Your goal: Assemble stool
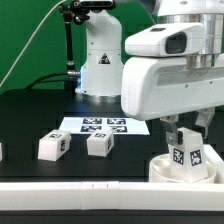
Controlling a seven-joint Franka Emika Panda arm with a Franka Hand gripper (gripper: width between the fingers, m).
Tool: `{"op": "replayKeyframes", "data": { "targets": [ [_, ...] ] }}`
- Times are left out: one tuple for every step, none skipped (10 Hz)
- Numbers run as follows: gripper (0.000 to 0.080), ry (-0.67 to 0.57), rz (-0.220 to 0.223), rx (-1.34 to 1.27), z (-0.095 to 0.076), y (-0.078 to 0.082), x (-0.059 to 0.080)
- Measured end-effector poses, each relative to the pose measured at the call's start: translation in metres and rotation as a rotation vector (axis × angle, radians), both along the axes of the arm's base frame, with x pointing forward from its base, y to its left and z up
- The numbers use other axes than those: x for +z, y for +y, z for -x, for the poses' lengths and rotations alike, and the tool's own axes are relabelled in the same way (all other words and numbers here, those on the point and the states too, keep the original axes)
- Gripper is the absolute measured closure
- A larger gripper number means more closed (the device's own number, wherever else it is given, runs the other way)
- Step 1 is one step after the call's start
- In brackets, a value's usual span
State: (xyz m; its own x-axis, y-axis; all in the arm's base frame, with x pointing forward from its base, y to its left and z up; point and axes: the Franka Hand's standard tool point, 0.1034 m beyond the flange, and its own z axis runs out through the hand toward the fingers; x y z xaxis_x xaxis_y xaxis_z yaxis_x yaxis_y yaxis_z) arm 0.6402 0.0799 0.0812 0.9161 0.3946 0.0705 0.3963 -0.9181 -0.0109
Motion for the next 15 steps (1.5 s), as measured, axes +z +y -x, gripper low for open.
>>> {"op": "replayKeyframes", "data": {
  "targets": [
    [0.0462,0.004,-0.007,-0.104,0.0001,0.0019,0.0],
    [0.0462,0.006,-0.01,-0.163,0.0,0.0015,0.0],
    [0.0462,0.008,-0.013,-0.206,0.0,0.0015,0.0],
    [0.0462,0.011,-0.019,-0.295,0.0001,0.0018,0.0],
    [0.0462,0.014,-0.022,-0.358,0.0001,0.0018,0.0],
    [0.0462,0.015,-0.025,-0.399,0.0001,0.0018,0.0],
    [0.0462,0.003,-0.043,-0.534,-0.0013,0.004,-0.0003],
    [0.0462,-0.02,-0.067,-0.674,-0.0009,0.007,-0.0006],
    [0.0462,-0.025,-0.093,-0.816,-0.0009,0.009,-0.0007],
    [0.0462,-0.023,-0.126,-0.992,-0.0016,0.0098,-0.001],
    [0.0462,-0.02,-0.142,-1.082,-0.0017,0.0097,-0.001],
    [0.0462,-0.016,-0.147,-1.128,-0.0017,0.0099,-0.001],
    [0.0462,-0.008,-0.158,-1.22,-0.0017,0.0102,-0.0009],
    [0.0462,-0.005,-0.163,-1.252,-0.0017,0.0105,-0.0009],
    [0.0462,0.004,-0.174,-1.334,-0.0017,0.011,-0.0008]
  ]
}}
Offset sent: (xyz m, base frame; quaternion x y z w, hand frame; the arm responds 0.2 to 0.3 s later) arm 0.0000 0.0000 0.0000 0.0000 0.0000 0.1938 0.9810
